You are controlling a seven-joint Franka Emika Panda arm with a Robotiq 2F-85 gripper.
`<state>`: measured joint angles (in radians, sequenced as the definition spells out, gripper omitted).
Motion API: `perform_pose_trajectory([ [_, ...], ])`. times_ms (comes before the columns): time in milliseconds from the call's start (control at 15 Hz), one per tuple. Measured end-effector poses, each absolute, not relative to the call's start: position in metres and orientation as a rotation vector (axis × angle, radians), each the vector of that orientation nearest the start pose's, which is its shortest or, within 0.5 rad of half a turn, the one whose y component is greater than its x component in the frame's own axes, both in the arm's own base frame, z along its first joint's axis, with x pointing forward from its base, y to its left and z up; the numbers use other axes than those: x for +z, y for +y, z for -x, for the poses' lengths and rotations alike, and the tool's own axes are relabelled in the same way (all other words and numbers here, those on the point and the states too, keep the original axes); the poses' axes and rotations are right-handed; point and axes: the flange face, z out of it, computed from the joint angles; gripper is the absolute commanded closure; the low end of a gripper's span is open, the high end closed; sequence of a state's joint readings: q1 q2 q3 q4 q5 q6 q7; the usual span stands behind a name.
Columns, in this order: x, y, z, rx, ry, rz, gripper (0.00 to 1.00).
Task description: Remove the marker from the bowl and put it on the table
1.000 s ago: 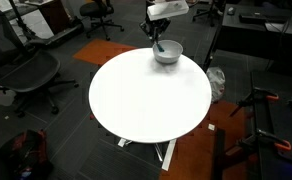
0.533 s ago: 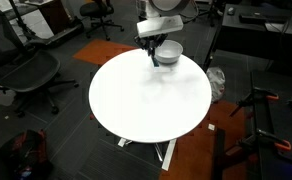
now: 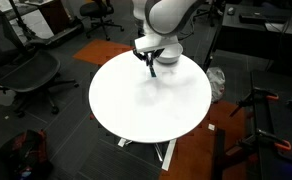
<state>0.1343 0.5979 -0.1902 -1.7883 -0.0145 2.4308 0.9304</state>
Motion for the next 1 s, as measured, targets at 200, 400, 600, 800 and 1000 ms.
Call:
perform_pose_trajectory([
  [200,0.207,-0.029,-0.662,-0.163,1.46,2.873,0.95],
  [400,0.191,-0.032,-0.662,-0.149,1.471,2.874,0.95],
  [600,0.179,-0.035,-0.663,-0.131,1.486,2.87,0.95],
  [800,0.174,-0.037,-0.665,-0.124,1.497,2.863,0.54],
  [1000,0.172,-0.038,-0.667,-0.124,1.506,2.854,0.34],
])
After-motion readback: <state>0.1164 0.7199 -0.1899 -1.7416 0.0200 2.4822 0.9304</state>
